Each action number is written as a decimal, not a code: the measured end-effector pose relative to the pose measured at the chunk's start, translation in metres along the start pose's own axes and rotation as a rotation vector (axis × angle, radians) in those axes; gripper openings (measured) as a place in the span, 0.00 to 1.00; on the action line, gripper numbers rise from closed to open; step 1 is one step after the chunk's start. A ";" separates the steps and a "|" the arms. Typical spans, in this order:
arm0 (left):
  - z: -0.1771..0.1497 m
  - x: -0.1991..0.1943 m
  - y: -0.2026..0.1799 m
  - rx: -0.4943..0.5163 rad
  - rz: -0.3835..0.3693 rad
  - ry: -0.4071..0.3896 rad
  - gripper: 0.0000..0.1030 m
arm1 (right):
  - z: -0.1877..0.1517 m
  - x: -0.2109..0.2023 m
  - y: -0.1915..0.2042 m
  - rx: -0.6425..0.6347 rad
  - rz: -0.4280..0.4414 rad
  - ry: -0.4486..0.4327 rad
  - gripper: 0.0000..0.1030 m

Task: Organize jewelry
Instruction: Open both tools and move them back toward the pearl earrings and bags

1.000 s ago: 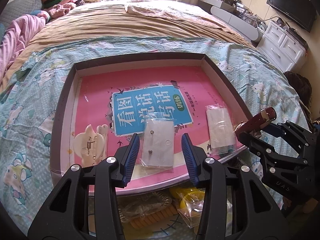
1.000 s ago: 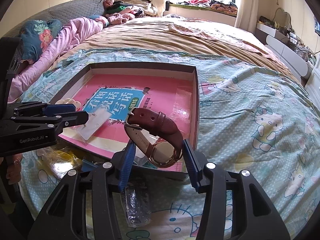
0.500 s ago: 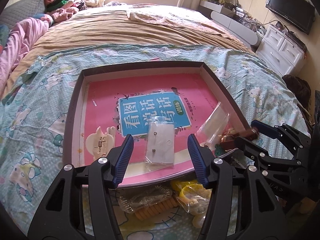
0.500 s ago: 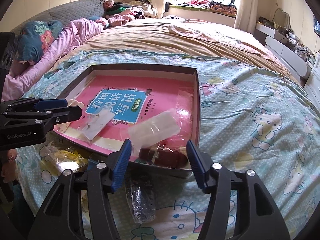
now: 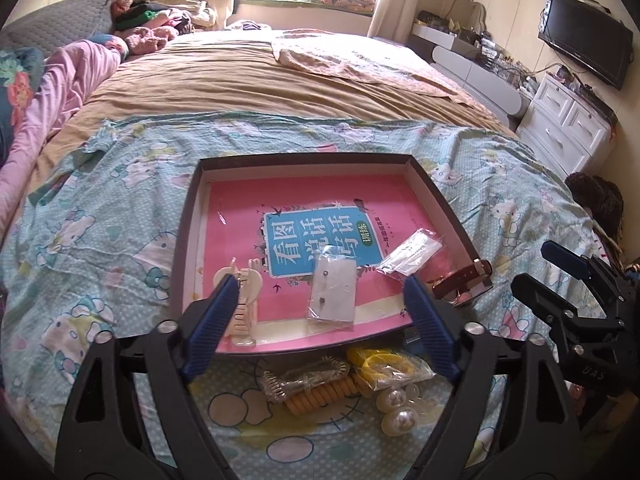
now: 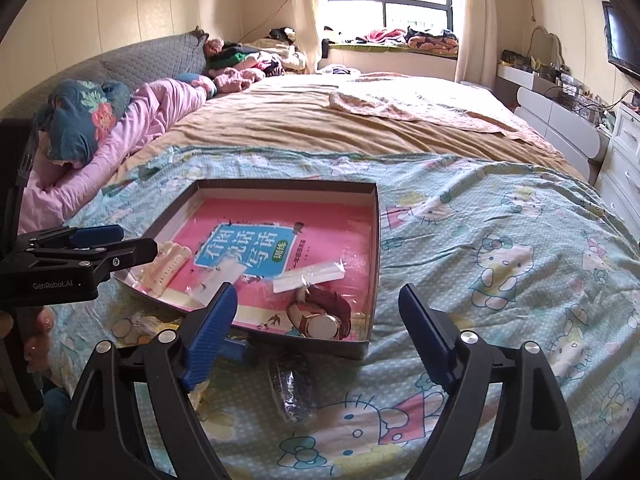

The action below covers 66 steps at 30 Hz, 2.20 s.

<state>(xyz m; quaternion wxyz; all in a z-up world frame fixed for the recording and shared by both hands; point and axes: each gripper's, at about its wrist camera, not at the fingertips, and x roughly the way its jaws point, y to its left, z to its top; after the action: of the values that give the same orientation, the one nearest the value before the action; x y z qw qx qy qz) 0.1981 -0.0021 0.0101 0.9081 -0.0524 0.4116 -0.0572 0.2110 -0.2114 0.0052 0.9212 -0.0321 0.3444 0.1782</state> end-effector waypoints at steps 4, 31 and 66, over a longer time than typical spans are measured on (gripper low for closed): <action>-0.001 -0.011 0.003 -0.014 0.007 -0.016 0.87 | 0.003 -0.014 0.002 0.001 0.006 -0.028 0.84; -0.037 -0.044 0.029 -0.075 0.051 -0.025 0.89 | -0.013 -0.048 0.037 -0.051 0.049 -0.036 0.86; -0.104 -0.026 0.059 -0.109 0.101 0.095 0.89 | -0.061 -0.012 0.066 -0.048 0.169 0.134 0.83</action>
<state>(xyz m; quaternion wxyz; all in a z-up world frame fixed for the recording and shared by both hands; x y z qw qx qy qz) 0.1067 0.0550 -0.0472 0.8851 -0.0781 0.4587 0.0087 0.1410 -0.1642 -0.0296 0.8767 -0.0369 0.4025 0.2610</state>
